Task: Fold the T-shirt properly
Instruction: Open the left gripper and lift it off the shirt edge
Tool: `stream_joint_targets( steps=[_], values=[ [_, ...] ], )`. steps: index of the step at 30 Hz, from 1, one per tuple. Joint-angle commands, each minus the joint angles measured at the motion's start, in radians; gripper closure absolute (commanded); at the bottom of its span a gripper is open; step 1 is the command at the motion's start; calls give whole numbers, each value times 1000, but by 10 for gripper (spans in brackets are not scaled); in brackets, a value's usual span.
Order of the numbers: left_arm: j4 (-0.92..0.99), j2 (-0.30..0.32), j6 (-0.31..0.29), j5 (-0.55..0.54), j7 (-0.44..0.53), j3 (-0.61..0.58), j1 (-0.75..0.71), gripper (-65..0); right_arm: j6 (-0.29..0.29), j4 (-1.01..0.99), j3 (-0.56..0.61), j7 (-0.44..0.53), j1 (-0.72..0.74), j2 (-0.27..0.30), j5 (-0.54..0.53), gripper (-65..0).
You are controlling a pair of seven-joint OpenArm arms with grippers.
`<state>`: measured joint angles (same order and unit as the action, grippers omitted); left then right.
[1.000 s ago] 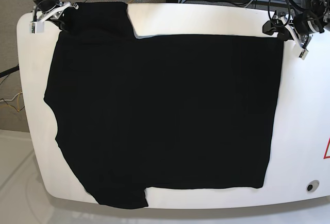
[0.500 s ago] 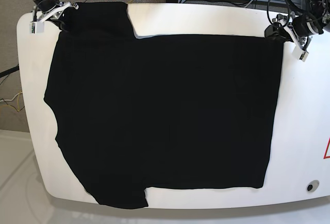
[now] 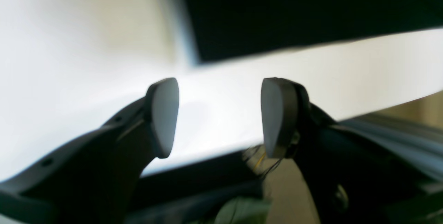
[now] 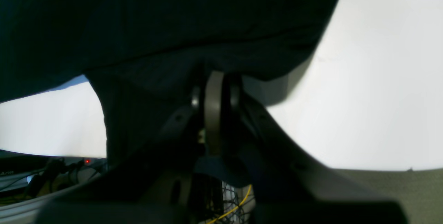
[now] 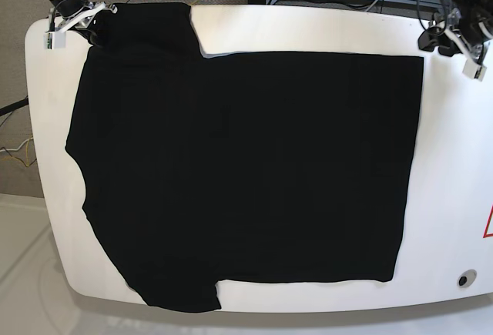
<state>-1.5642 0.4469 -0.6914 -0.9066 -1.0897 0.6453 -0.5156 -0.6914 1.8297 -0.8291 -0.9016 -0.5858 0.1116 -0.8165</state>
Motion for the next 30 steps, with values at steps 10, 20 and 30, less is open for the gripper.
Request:
stream_joint_targets(
  steps=[10,20,30],
  values=[
    [-7,12,-7,-8,22,6,-12,-378,-7,23,-8,21,-2,10,-22,0],
    [-25,16,-7,-20,11,13,-1,-362,-7,31,-13,20,4,10,-20,0],
    [-15,16,-7,33,35,-13,51,-342,-7,17,-10,19,6,9,-19,0]
  ],
)
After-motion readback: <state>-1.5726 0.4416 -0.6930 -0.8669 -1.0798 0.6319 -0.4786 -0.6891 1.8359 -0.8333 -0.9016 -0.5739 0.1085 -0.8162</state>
